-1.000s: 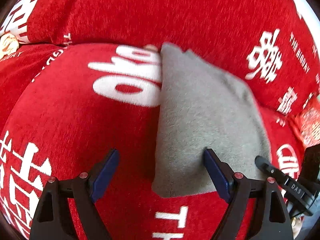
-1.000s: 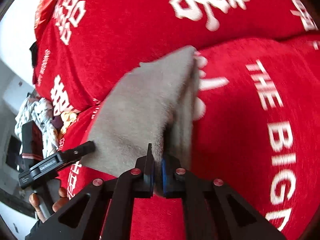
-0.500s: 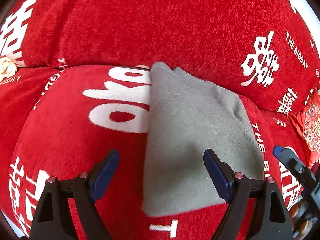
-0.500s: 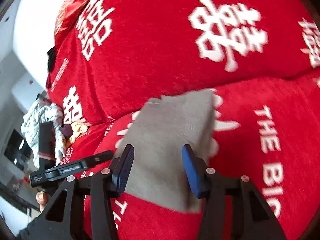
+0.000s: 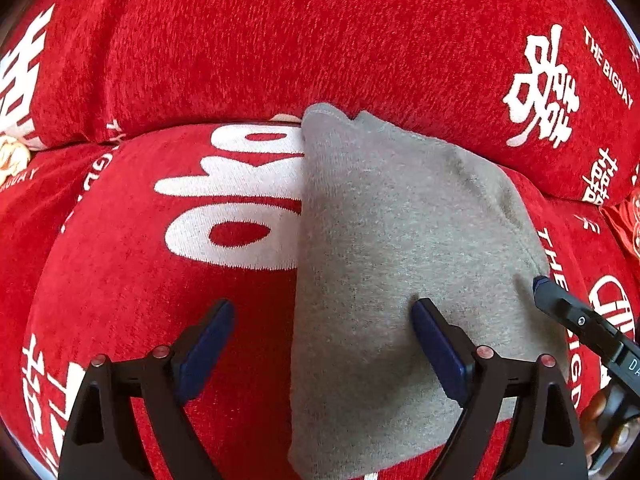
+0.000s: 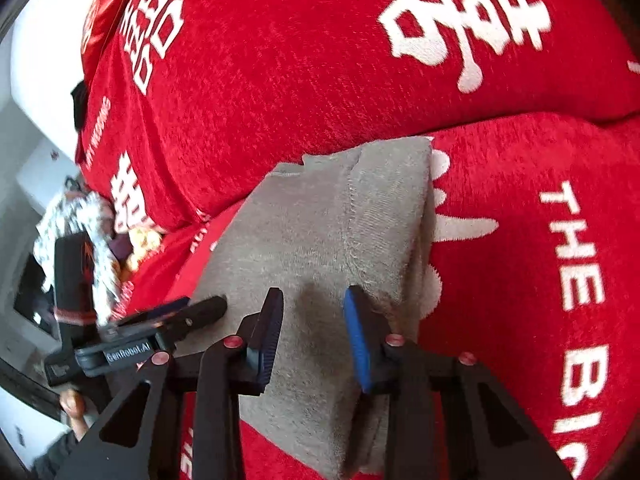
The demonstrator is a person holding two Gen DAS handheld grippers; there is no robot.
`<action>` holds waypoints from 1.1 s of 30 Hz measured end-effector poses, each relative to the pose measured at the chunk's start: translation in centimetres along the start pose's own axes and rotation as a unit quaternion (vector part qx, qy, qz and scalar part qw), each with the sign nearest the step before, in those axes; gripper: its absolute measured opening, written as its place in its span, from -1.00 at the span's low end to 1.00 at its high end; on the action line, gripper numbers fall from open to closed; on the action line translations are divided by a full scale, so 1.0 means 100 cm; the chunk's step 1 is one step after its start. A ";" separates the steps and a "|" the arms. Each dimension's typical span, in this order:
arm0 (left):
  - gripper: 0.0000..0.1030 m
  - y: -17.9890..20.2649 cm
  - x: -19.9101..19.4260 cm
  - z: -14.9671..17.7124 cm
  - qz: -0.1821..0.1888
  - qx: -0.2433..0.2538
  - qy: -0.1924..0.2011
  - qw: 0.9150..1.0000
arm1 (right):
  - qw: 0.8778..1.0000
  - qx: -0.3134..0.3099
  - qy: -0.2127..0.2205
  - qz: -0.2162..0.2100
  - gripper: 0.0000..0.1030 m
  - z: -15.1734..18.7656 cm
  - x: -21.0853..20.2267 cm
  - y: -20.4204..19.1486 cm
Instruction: Fold small clothes
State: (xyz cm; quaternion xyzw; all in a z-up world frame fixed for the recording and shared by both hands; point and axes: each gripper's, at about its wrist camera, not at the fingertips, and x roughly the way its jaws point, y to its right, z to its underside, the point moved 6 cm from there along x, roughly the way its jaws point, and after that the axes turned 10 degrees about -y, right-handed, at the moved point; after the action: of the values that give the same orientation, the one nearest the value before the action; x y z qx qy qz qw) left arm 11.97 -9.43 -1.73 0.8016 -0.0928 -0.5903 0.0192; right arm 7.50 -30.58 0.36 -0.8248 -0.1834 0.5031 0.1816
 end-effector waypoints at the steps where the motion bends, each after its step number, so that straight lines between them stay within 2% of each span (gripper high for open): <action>1: 0.77 0.000 -0.004 0.000 0.002 0.003 0.002 1.000 | 1.000 -0.008 0.003 0.016 -0.32 0.000 -0.004 -0.004; 2: 0.77 0.000 -0.007 0.001 0.004 0.006 0.005 1.000 | 0.999 -0.019 0.012 0.039 -0.25 -0.002 -0.009 -0.009; 3: 0.77 0.000 -0.012 0.000 0.005 0.010 0.009 1.000 | 0.997 -0.029 0.021 0.068 0.10 -0.003 -0.014 -0.012; 4: 0.77 0.000 -0.013 -0.002 0.006 0.012 0.011 1.000 | 0.992 -0.043 0.036 0.113 0.32 -0.006 -0.020 -0.015; 5: 0.77 0.001 -0.014 -0.006 0.006 0.014 0.012 1.000 | 0.989 -0.054 0.049 0.129 0.51 -0.009 -0.024 -0.017; 6: 0.77 0.000 -0.013 -0.009 0.003 0.013 0.011 1.000 | 0.988 -0.069 0.056 0.125 0.51 -0.013 -0.026 -0.023; 9: 0.77 -0.002 -0.001 -0.021 -0.001 -0.001 -0.007 1.000 | 0.991 -0.086 0.034 0.095 0.51 -0.024 -0.015 -0.036; 12: 0.77 -0.010 0.016 -0.032 0.004 -0.021 -0.037 0.999 | 0.994 -0.084 -0.021 0.065 0.51 -0.041 0.017 -0.036; 15: 0.77 -0.009 0.023 -0.041 -0.003 -0.013 -0.048 0.999 | 0.993 -0.050 -0.062 0.084 0.47 -0.059 0.046 -0.006; 16: 0.77 -0.007 0.024 -0.044 -0.007 -0.007 -0.050 0.999 | 0.993 -0.042 -0.062 0.091 0.47 -0.064 0.049 0.003; 17: 0.88 -0.006 0.025 -0.047 -0.014 0.000 -0.052 0.999 | 0.992 -0.036 -0.061 0.101 0.47 -0.069 0.050 0.012; 18: 0.97 -0.006 0.027 -0.051 -0.027 0.006 -0.052 0.998 | 0.989 -0.020 -0.061 0.130 0.48 -0.078 0.050 0.026; 20: 0.97 -0.009 0.027 -0.059 -0.035 0.016 -0.049 0.998 | 0.981 0.009 -0.062 0.181 0.48 -0.087 0.044 0.052; 21: 0.97 -0.011 0.026 -0.063 -0.027 0.015 -0.051 0.998 | 0.981 0.015 -0.059 0.185 0.48 -0.088 0.040 0.057; 24: 0.97 -0.035 0.011 -0.072 -0.005 -0.004 -0.036 0.999 | 0.986 0.021 -0.038 0.160 0.48 -0.082 0.007 0.072; 27: 0.97 -0.062 0.002 -0.072 0.023 -0.014 -0.040 0.999 | 0.990 0.026 -0.027 0.137 0.48 -0.059 -0.027 0.087; 29: 0.97 -0.083 -0.001 -0.068 0.030 -0.024 -0.042 0.998 | 0.992 0.043 -0.018 0.120 0.49 -0.041 -0.048 0.100; 31: 0.97 -0.096 0.001 -0.062 0.049 -0.036 -0.053 0.997 | 0.993 0.069 -0.011 0.098 0.50 -0.031 -0.060 0.109; 33: 0.97 -0.094 0.007 -0.057 0.078 -0.044 -0.067 0.994 | 0.993 0.090 -0.009 0.070 0.50 -0.027 -0.059 0.109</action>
State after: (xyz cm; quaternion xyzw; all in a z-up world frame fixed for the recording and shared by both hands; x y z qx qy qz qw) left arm 18.79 -0.81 -2.00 0.7491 -0.1300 -0.6426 0.0948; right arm 8.72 -43.20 0.71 -0.8116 -0.0804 0.5361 0.2177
